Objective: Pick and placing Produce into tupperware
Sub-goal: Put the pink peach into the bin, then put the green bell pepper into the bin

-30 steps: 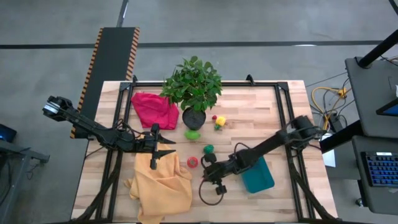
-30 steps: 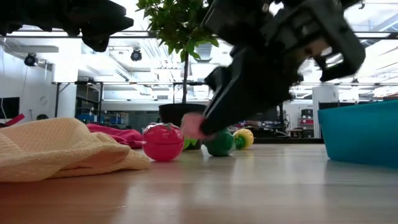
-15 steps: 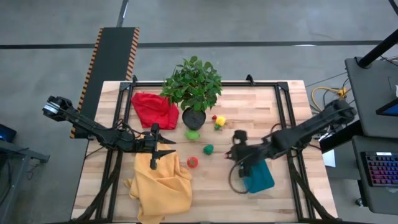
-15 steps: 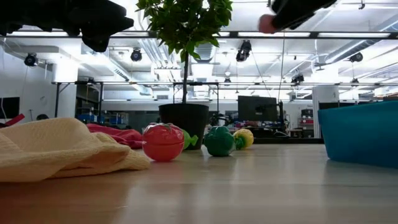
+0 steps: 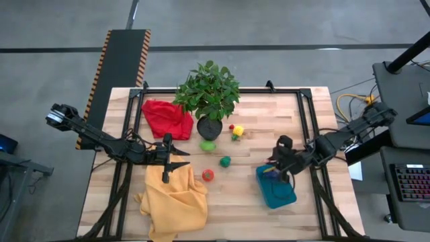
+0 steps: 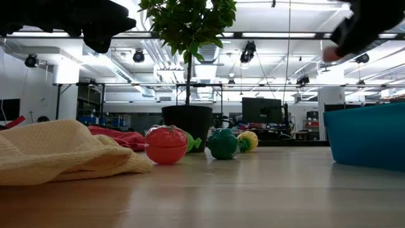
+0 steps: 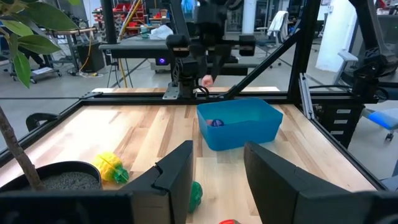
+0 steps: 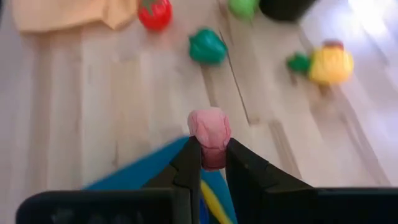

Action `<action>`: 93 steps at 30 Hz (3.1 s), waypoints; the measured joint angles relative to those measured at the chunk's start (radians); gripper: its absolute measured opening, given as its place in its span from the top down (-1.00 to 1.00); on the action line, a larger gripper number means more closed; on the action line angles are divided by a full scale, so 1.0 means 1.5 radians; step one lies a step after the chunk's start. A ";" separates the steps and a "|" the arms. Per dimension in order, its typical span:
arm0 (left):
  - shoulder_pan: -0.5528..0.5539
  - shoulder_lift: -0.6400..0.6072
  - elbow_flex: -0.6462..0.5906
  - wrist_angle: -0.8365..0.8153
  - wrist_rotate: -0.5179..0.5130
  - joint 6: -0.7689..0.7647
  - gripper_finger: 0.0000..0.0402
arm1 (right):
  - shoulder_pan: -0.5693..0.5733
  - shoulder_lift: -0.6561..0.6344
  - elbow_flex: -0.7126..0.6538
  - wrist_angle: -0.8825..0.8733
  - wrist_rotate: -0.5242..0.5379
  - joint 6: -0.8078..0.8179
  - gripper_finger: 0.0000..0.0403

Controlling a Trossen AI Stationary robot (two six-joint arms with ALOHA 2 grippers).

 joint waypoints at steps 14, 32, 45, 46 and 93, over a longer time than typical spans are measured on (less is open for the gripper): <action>0.000 0.000 0.000 0.000 0.000 0.000 0.36 | 0.021 -0.027 -0.111 -0.019 -0.009 0.116 0.73; 0.000 0.000 0.000 0.000 0.000 0.000 0.36 | 0.059 -0.027 -0.161 -0.008 -0.024 0.188 0.73; 0.000 0.000 0.000 0.000 0.000 0.000 0.36 | 0.059 -0.016 -0.198 0.078 -0.054 0.192 0.73; 0.000 0.000 0.000 0.000 0.000 0.000 0.36 | 0.059 -0.009 -0.198 0.078 -0.054 0.190 0.73; 0.000 0.000 0.000 0.000 0.000 0.000 0.36 | 0.059 0.092 -0.152 0.158 -0.053 0.127 0.05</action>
